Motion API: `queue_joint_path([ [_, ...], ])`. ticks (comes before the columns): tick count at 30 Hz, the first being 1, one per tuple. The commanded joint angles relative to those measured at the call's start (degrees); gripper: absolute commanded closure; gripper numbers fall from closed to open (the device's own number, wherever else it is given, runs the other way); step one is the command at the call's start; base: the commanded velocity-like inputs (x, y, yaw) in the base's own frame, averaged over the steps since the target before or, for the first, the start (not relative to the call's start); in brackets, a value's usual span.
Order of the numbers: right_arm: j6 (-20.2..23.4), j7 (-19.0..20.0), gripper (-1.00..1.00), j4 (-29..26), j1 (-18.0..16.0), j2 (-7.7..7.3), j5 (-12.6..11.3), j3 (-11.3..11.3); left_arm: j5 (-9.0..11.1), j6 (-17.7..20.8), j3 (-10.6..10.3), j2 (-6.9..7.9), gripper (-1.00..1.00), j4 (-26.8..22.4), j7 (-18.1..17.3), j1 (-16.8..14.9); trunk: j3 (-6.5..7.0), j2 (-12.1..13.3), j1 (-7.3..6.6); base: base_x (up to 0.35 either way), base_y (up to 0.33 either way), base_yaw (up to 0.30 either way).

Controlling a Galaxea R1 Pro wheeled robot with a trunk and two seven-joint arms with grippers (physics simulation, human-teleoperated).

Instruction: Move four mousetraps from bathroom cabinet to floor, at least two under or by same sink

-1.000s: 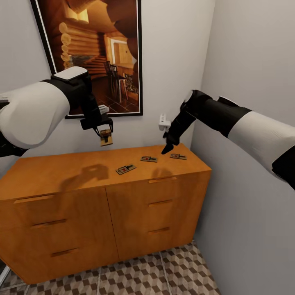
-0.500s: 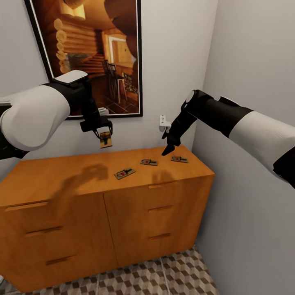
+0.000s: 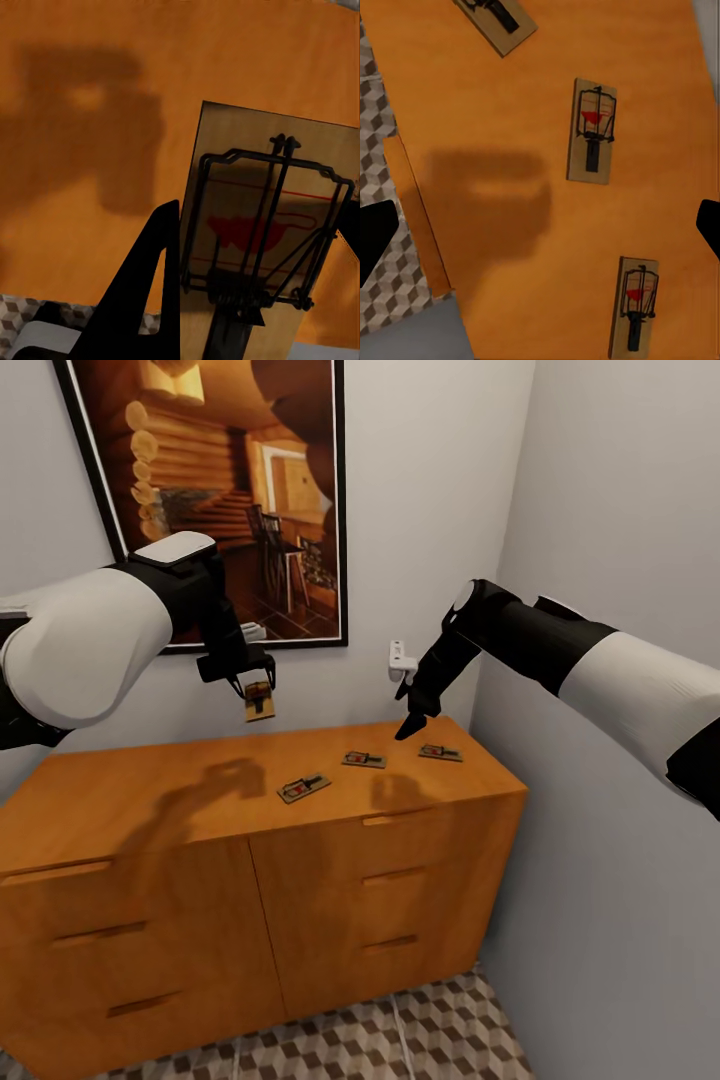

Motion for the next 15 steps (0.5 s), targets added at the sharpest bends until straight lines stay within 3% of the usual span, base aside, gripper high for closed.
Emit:
queue_joint_path([
  [1, 0.56, -0.15, -1.00, -0.08, -0.12, -0.06, -0.60, 0.35, -0.28, 0.43, 0.50, 0.02, 1.00, 0.03, 0.61, -0.07, -0.07, -0.03, 0.01, 0.195, 0.000, 0.000],
  [7, 0.56, -0.12, -1.00, -0.11, -0.11, -0.09, -0.71, 0.25, -0.26, 0.43, 0.52, 0.19, 1.00, 0.03, 0.61, -0.07, -0.07, -0.03, 0.01, 0.252, 0.000, 0.000],
  [15, 0.48, -0.08, -1.00, -0.04, -0.04, 0.02, -1.26, 0.08, -0.24, 0.43, 0.54, 0.04, 1.00, -0.02, 0.61, -0.07, -0.07, -0.03, 0.01, 0.050, 0.000, 0.000],
])
